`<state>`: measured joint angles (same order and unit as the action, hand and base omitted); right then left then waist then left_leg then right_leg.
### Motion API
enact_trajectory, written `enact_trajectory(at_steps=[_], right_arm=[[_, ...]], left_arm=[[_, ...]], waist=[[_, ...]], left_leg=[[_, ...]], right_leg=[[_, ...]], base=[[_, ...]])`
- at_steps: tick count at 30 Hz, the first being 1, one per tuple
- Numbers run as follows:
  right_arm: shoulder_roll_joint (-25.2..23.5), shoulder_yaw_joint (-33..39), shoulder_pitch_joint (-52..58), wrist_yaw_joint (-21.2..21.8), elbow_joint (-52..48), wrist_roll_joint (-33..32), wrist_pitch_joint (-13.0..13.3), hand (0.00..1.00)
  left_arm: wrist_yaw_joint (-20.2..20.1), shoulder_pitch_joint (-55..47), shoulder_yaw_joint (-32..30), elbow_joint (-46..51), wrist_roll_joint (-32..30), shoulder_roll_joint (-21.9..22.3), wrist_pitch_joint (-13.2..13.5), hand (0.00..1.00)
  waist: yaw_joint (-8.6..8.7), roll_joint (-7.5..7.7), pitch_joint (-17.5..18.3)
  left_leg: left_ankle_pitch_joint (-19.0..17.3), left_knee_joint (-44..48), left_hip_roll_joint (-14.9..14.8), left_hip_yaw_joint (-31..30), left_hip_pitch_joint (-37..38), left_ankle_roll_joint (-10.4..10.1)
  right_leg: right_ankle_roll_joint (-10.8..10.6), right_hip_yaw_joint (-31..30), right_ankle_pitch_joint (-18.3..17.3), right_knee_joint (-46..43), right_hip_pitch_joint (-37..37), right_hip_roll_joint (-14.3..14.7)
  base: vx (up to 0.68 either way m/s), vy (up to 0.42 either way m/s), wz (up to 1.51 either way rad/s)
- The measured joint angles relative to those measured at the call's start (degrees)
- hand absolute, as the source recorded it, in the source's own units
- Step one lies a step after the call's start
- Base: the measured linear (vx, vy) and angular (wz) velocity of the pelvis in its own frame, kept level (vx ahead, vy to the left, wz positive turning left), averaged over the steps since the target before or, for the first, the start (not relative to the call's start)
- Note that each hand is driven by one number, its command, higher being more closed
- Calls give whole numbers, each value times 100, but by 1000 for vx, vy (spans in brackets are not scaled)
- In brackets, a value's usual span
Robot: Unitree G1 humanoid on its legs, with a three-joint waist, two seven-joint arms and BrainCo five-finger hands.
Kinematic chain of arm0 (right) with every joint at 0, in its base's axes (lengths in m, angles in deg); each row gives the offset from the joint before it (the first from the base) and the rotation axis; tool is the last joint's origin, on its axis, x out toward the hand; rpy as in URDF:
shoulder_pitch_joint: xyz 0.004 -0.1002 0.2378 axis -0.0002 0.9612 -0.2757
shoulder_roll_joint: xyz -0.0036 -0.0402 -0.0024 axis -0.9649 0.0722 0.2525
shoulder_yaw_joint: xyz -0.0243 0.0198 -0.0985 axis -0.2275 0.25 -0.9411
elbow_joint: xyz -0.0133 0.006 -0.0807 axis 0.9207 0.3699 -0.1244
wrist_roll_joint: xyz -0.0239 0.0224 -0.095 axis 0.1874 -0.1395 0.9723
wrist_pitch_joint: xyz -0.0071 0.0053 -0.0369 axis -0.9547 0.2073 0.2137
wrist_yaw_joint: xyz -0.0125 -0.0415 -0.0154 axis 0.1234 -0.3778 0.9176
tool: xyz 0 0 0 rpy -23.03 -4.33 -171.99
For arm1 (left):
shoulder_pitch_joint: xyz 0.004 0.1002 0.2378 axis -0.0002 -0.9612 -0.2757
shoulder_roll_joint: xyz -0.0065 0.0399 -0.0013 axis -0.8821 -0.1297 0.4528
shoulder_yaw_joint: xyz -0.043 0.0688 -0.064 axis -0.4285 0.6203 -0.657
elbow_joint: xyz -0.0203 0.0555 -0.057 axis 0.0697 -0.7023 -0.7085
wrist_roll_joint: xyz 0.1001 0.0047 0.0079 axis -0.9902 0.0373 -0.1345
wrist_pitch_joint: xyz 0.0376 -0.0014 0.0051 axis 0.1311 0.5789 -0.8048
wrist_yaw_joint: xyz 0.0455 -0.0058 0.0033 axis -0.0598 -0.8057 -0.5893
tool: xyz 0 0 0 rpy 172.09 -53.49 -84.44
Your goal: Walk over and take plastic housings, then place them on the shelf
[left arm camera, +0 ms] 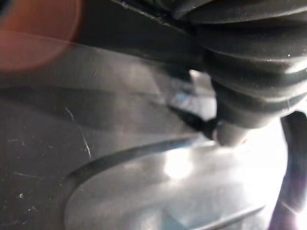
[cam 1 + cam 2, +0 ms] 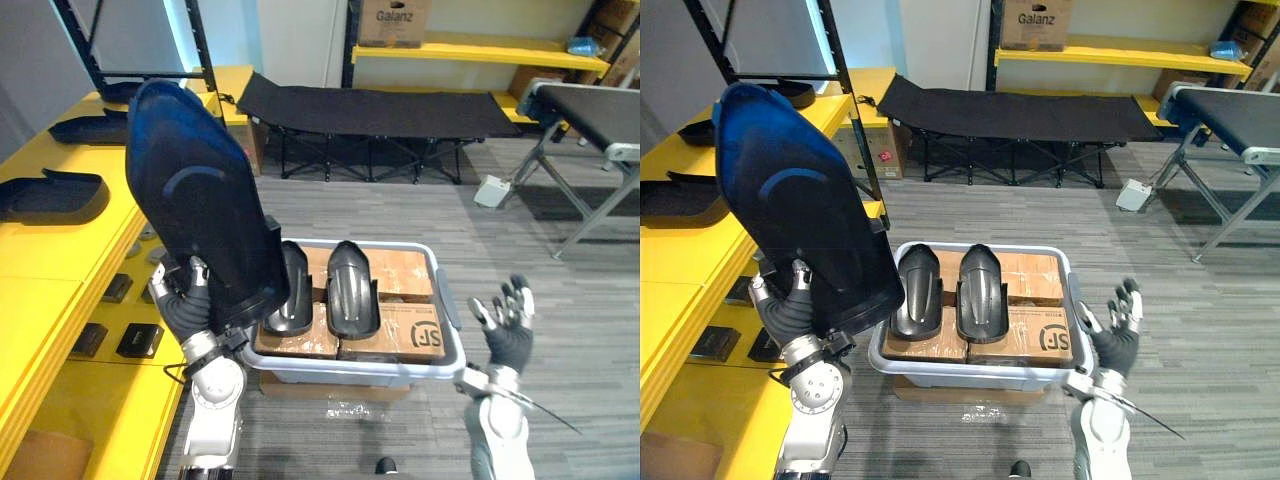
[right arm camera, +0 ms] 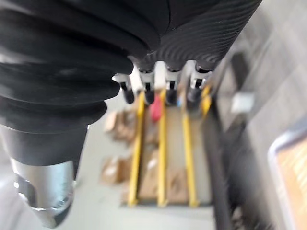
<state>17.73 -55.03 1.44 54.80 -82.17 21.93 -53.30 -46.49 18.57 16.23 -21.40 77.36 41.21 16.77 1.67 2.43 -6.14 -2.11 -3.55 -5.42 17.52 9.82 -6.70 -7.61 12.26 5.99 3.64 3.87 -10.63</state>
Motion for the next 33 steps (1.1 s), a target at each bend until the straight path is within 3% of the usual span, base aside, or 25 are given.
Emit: enact_trajectory(at_steps=[4,9,13,16,19,20,21,22,23,25,26,27,28,30,33], right_arm=[[-107,-184,-26,514,-1,-325,-29,0],[-81,-876,-606,1006,223,-517,-346,0],[-75,-1187,-852,1061,293,-394,-503,0],[-16,-1262,-918,1015,304,-284,-517,0],[6,-1320,-1047,792,344,-217,-678,0],[9,-1315,-1091,732,358,-149,-723,0],[27,-1252,-1175,674,378,-68,-755,0],[33,-1162,-1202,579,375,-60,-763,0],[30,-1056,-1219,463,382,-60,-814,0],[83,-962,-1171,310,373,-42,-870,0],[133,-920,-1131,252,398,-30,-914,0],[122,-910,-1103,249,386,-9,-925,0],[94,-936,-1101,252,349,-8,-924,0],[11,-944,-1126,273,194,-1,-892,0],[37,-841,-926,371,64,-54,-814,0]], left_arm=[[-301,-282,-81,227,501,5,245,100],[-405,-507,-169,756,493,3,300,100],[-449,-758,-612,953,519,12,233,100],[-659,-1023,-1048,1094,792,20,173,100],[-1052,-1269,-1443,1166,1215,16,173,100],[-1116,-1322,-1461,1172,1314,16,176,100],[-1269,-1374,-1447,1180,1429,47,179,100],[-1521,-1388,-1413,1191,1645,60,193,100],[-1799,-1395,-1374,1223,1845,79,246,100],[-2059,-1326,-1294,1222,2004,91,292,100],[-2128,-1328,-1192,1223,2029,120,302,100],[-2197,-1338,-1161,1249,2070,180,316,100],[-2224,-1303,-1165,1247,2092,178,317,100],[-2252,-1302,-1170,1219,2086,137,317,100],[-2402,-1436,-1019,1138,2081,164,318,100]], waist=[[-29,-42,-28],[-250,-42,-72],[-512,-87,-114],[-654,-167,-155],[-887,-22,-206],[-916,39,-200],[-923,131,-215],[-908,130,-238],[-915,126,-309],[-845,58,-436],[-879,-17,-485],[-858,-112,-527],[-863,-84,-541],[-860,113,-639],[-836,49,-619]], left_leg=[[-35,5,5,-22,-23,-1],[-7,124,75,-773,-366,24],[66,117,173,-1573,-533,96],[210,113,224,-2418,-767,144],[333,199,380,-3158,-937,145],[369,262,448,-3168,-1025,140],[457,399,550,-2914,-1235,211],[557,419,573,-2549,-1406,318],[491,484,428,-1792,-1570,498],[601,760,196,-711,-1705,482],[625,755,252,-828,-1678,514],[642,743,243,-954,-1666,539],[655,718,257,-966,-1650,557],[651,732,393,-846,-1545,549],[650,701,322,-728,-1496,486]], right_leg=[[-27,27,-28,0,25,-11],[-103,754,-86,-2,234,-131],[-188,1479,-159,-154,553,-218],[-82,1601,-253,-647,630,-276],[-20,1882,-530,-1084,876,-369],[3,2017,-579,-1110,940,-397],[-10,2365,-616,-1112,1097,-429],[-10,2607,-626,-1115,1178,-431],[-14,2837,-630,-1115,1254,-432],[-29,3038,-640,-1205,1455,-426],[-36,3025,-646,-1462,1439,-480],[-44,2945,-1029,-1729,1319,-547],[-52,2843,-1295,-1530,1254,-510],[1,2859,-1178,-1225,1114,-560],[-68,2672,-1148,-1087,1126,-464]], base=[[-9,4,4],[12,-8,64],[22,4,113],[91,60,153],[119,-6,134],[96,-49,161],[50,-23,154],[48,22,185],[24,41,149],[68,43,141],[60,64,109],[7,58,44],[-33,33,15],[-60,-20,-12],[-43,-44,-29]])
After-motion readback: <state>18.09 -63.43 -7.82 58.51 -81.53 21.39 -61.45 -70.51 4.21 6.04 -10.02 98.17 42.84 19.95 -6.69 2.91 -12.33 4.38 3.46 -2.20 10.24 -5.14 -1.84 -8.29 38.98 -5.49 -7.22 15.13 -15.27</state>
